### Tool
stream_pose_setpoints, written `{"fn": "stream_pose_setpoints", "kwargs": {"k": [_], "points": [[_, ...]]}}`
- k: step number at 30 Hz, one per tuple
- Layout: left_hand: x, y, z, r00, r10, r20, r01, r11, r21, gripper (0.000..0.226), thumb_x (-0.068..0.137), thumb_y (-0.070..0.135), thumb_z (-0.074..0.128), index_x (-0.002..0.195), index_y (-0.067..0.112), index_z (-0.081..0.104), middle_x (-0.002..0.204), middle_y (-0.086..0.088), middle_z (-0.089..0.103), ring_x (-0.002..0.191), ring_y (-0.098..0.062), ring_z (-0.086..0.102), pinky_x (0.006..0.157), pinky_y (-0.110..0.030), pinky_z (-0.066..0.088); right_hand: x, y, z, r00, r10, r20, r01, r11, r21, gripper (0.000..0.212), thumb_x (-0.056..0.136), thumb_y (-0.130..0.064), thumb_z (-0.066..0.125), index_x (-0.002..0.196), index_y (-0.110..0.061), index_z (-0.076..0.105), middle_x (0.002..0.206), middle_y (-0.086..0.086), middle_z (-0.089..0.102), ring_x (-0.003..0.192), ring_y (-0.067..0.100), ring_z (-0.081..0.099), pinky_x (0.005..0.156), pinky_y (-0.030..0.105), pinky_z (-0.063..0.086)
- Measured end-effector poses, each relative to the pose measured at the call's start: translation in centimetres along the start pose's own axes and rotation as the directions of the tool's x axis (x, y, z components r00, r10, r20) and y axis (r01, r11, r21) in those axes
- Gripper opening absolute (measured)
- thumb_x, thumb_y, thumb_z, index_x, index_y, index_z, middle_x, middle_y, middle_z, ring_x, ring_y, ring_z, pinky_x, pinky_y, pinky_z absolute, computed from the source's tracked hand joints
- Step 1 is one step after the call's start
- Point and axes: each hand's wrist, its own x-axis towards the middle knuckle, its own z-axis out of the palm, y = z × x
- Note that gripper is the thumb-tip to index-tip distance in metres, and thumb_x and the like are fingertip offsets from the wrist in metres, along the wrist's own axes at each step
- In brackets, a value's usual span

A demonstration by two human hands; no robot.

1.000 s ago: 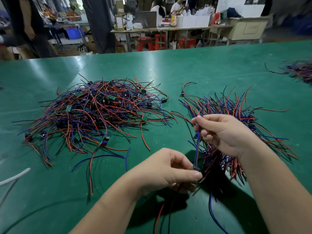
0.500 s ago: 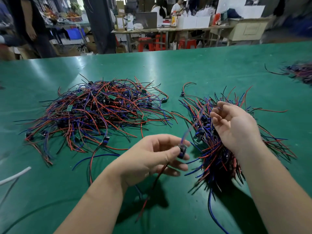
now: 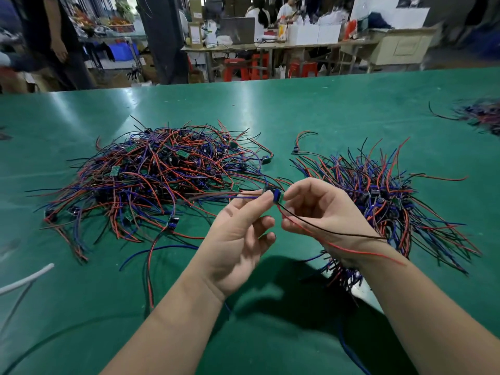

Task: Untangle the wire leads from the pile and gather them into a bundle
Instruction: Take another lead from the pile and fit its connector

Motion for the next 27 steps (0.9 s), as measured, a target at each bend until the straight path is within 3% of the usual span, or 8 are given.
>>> {"fn": "stream_pose_setpoints", "kwargs": {"k": [5, 9, 12, 16, 18, 21, 24, 27], "points": [[0.2, -0.7, 0.3, 0.994, 0.044, -0.099, -0.045, 0.999, -0.004, 0.032, 0.049, 0.036, 0.078, 0.073, 0.025, 0.061, 0.071, 0.013, 0.061, 0.054, -0.001, 0.049, 0.058, -0.019, 0.037, -0.1, 0.1, 1.1, 0.998, -0.004, -0.058, 0.009, 0.996, 0.093, 0.026, 0.059, -0.003, 0.081, 0.077, -0.016, 0.068, 0.068, 0.000, 0.066, 0.062, 0.008, 0.061, 0.061, 0.018, 0.050], [0.2, -1.5, 0.6, 0.992, 0.107, -0.068, -0.099, 0.989, 0.110, 0.026, 0.049, 0.035, 0.078, 0.072, 0.029, 0.069, 0.079, 0.011, 0.064, 0.057, -0.001, 0.050, 0.061, -0.021, 0.037, 0.2, 0.0, 1.1, 0.975, 0.127, -0.182, -0.057, 0.936, 0.348, 0.004, 0.064, -0.014, 0.068, 0.068, -0.014, 0.071, 0.063, 0.003, 0.066, 0.054, 0.010, 0.060, 0.055, 0.016, 0.048], [0.2, -1.9, 0.5, 0.979, 0.201, 0.026, -0.199, 0.927, 0.317, 0.019, 0.069, 0.018, 0.076, 0.085, 0.027, 0.070, 0.078, 0.011, 0.068, 0.061, 0.001, 0.055, 0.061, -0.017, 0.042, 0.4, -0.5, 0.7, 0.950, 0.202, -0.239, -0.073, 0.887, 0.457, 0.005, 0.069, -0.017, 0.064, 0.069, -0.014, 0.068, 0.064, 0.002, 0.066, 0.054, 0.006, 0.060, 0.054, 0.016, 0.047], [0.7, -2.3, -0.9, 0.834, 0.505, 0.223, -0.476, 0.454, 0.753, 0.040, 0.086, 0.012, 0.063, 0.116, 0.038, 0.059, 0.090, 0.011, 0.068, 0.067, -0.006, 0.055, 0.066, -0.019, 0.047, 0.8, -1.1, 0.3, 0.912, 0.290, -0.290, -0.075, 0.814, 0.576, 0.006, 0.068, -0.015, 0.062, 0.070, -0.010, 0.065, 0.060, 0.003, 0.064, 0.049, 0.007, 0.058, 0.047, 0.015, 0.049], [0.9, -2.3, -1.4, 0.789, 0.561, 0.251, -0.496, 0.339, 0.799, 0.049, 0.089, 0.015, 0.060, 0.126, 0.045, 0.049, 0.089, 0.011, 0.066, 0.063, -0.015, 0.053, 0.064, -0.024, 0.048, 0.8, -1.3, -0.1, 0.907, 0.321, -0.275, -0.069, 0.754, 0.654, 0.007, 0.068, -0.014, 0.063, 0.073, -0.009, 0.063, 0.061, 0.003, 0.061, 0.048, 0.008, 0.055, 0.043, 0.015, 0.046], [0.8, -2.0, -1.2, 0.817, 0.570, 0.090, -0.440, 0.515, 0.735, 0.026, 0.091, 0.030, 0.060, 0.116, 0.037, 0.055, 0.078, 0.006, 0.067, 0.064, -0.019, 0.060, 0.062, -0.028, 0.054, 0.6, -1.5, -0.7, 0.931, 0.313, -0.185, -0.125, 0.753, 0.646, 0.018, 0.065, -0.018, 0.069, 0.080, -0.010, 0.062, 0.061, -0.001, 0.059, 0.045, 0.006, 0.054, 0.042, 0.015, 0.045], [0.6, -1.1, -0.4, 0.955, 0.277, -0.106, -0.201, 0.866, 0.459, 0.040, 0.073, 0.052, 0.059, 0.082, 0.015, 0.069, 0.064, -0.003, 0.068, 0.048, -0.012, 0.058, 0.050, -0.026, 0.053, 0.2, -1.4, -0.7, 0.943, 0.300, -0.146, -0.224, 0.894, 0.389, 0.014, 0.062, -0.017, 0.073, 0.069, -0.009, 0.064, 0.057, 0.002, 0.061, 0.041, 0.006, 0.053, 0.041, 0.015, 0.046], [0.4, -1.0, -0.5, 0.984, 0.160, -0.071, -0.114, 0.894, 0.434, 0.038, 0.058, 0.046, 0.073, 0.067, 0.008, 0.072, 0.062, -0.005, 0.068, 0.044, -0.012, 0.057, 0.048, -0.023, 0.051, 0.1, -0.8, -0.2, 0.938, 0.314, -0.148, -0.300, 0.947, 0.113, 0.021, 0.063, -0.017, 0.071, 0.070, -0.003, 0.058, 0.054, 0.003, 0.061, 0.040, 0.009, 0.054, 0.040, 0.015, 0.043]]}}
